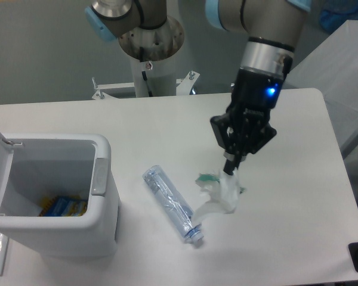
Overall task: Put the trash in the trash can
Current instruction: 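Lift the wrapper and carry it over the trash bin, then open the gripper to drop the wrapper into the bin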
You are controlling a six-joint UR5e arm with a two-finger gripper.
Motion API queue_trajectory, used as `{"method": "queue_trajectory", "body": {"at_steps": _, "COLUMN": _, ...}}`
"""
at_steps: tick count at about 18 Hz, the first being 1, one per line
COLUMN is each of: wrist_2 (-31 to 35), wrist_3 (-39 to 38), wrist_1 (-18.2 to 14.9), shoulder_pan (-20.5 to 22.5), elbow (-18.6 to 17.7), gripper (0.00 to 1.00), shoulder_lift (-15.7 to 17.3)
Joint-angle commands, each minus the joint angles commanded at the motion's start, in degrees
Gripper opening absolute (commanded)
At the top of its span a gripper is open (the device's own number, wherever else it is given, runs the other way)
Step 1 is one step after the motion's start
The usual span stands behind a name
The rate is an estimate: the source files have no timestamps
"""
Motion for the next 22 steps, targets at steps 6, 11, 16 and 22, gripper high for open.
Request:
{"method": "queue_trajectory", "body": {"at_steps": 6, "wrist_2": 0.00, "wrist_3": -4.22, "wrist_1": 0.09, "shoulder_pan": -4.13, "elbow": 0.53, "gripper": 0.01, "shoulder_lift": 3.16}}
{"method": "queue_trajectory", "body": {"at_steps": 11, "wrist_2": 0.09, "wrist_3": -6.25, "wrist_1": 0.00, "shoulder_pan": -8.43, "elbow": -0.17, "gripper": 0.01, "shoulder_lift": 6.06}}
{"method": "queue_trajectory", "body": {"at_steps": 16, "wrist_2": 0.18, "wrist_3": -6.16, "wrist_1": -0.09, "shoulder_pan": -14.24, "elbow": -1.75, "gripper": 0.01, "shoulder_lift": 6.07}}
{"method": "queue_trajectory", "body": {"at_steps": 22, "wrist_2": 0.35, "wrist_3": -5.72, "wrist_1": 0.26, "shoulder_pan": -17.41, "elbow": -6.93, "gripper": 0.13, "shoulder_lift": 6.15}}
